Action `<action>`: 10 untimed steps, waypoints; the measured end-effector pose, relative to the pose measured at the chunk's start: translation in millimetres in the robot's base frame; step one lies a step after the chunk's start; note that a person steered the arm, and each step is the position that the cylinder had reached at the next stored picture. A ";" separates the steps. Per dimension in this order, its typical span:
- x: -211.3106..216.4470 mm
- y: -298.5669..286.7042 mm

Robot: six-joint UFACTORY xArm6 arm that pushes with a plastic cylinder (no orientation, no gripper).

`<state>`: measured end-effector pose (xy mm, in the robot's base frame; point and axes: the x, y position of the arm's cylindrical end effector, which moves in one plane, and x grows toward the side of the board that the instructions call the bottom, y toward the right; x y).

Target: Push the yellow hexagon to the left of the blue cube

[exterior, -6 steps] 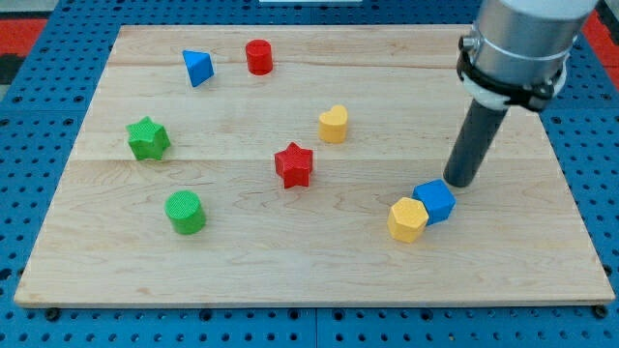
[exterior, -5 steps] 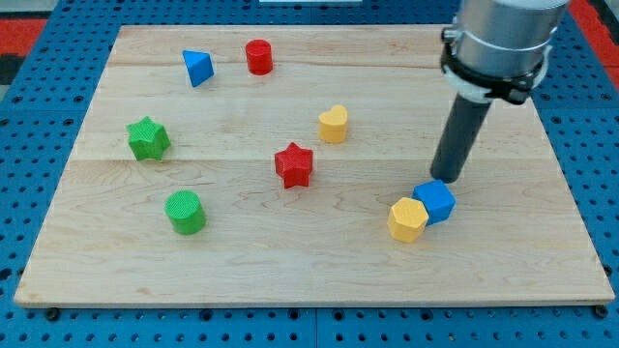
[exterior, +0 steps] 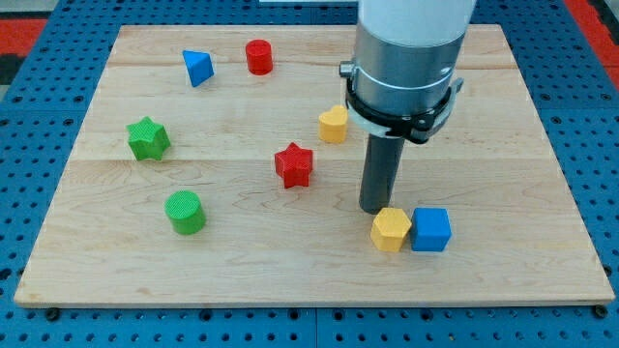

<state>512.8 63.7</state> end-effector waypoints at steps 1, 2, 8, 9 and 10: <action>6.9 -10.7; 17.5 -33.0; -30.1 10.2; -90.8 10.7; -142.4 17.1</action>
